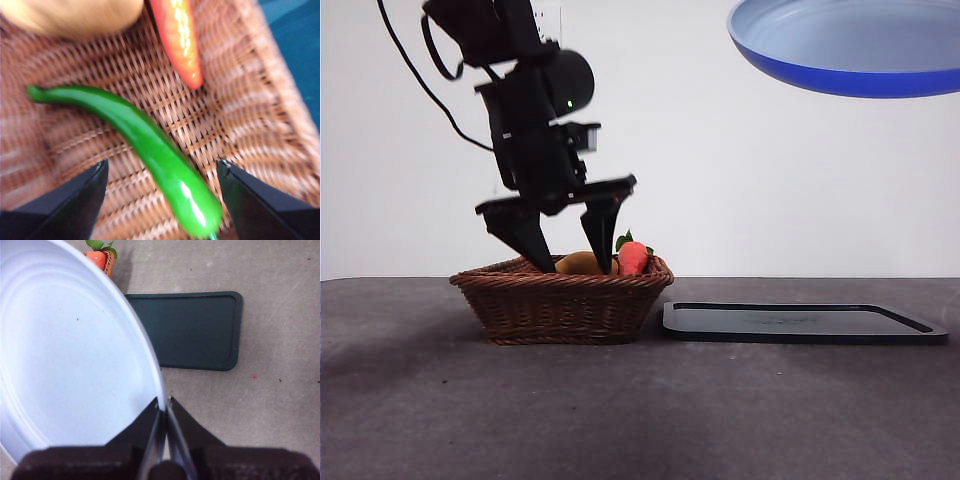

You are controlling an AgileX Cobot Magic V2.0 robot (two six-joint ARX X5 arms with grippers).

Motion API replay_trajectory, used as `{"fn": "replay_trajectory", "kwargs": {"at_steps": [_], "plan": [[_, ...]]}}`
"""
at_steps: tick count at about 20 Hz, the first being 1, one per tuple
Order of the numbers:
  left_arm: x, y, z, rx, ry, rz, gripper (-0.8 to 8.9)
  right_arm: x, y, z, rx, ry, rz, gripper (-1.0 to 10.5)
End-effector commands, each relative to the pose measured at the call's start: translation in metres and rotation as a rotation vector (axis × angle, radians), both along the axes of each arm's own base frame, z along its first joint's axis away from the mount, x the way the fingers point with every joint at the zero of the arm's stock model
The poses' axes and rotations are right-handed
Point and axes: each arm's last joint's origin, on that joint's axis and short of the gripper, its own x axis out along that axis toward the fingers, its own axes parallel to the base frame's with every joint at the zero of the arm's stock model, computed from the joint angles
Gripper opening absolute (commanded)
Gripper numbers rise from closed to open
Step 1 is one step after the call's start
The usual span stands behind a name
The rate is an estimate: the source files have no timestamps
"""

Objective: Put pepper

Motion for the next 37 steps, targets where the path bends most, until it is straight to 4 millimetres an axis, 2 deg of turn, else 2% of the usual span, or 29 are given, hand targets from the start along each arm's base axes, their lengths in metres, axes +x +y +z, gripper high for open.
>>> {"fn": "replay_trajectory", "kwargs": {"at_steps": [1,9,13,18,22,26,30,34,37], "plan": [[0.006,-0.009,-0.009,-0.006,-0.005,0.002,3.75,0.0,0.0,0.007,0.011,-0.029,-0.002,0.1],[0.009,-0.014,-0.036,0.035,0.045,0.019,3.75,0.0,0.0,0.007,0.008,-0.032,0.004,0.1],[0.008,-0.017,-0.035,0.028,0.038,0.02,3.71,0.0,0.0,0.007,0.003,-0.034,0.009,0.1],[0.004,-0.018,-0.036,0.034,0.069,0.016,1.47,0.002,0.0,0.007,-0.001,-0.031,0.01,0.1],[0.001,-0.015,-0.03,0.044,0.084,0.019,1.24,0.006,0.0,0.004,0.0,-0.012,0.01,0.1],[-0.004,-0.009,-0.001,0.018,0.031,0.027,1.23,0.014,0.0,0.0,0.002,0.018,0.01,0.1],[-0.018,0.0,0.048,-0.034,-0.064,0.029,1.23,0.029,0.0,-0.009,0.005,0.083,0.009,0.1],[-0.047,0.007,0.105,-0.143,-0.164,-0.022,1.24,0.06,-0.001,-0.029,0.026,0.203,-0.002,0.1],[-0.076,0.0,0.14,-0.286,-0.203,-0.147,1.24,0.09,0.0,-0.053,0.071,0.306,0.008,0.1]]}}
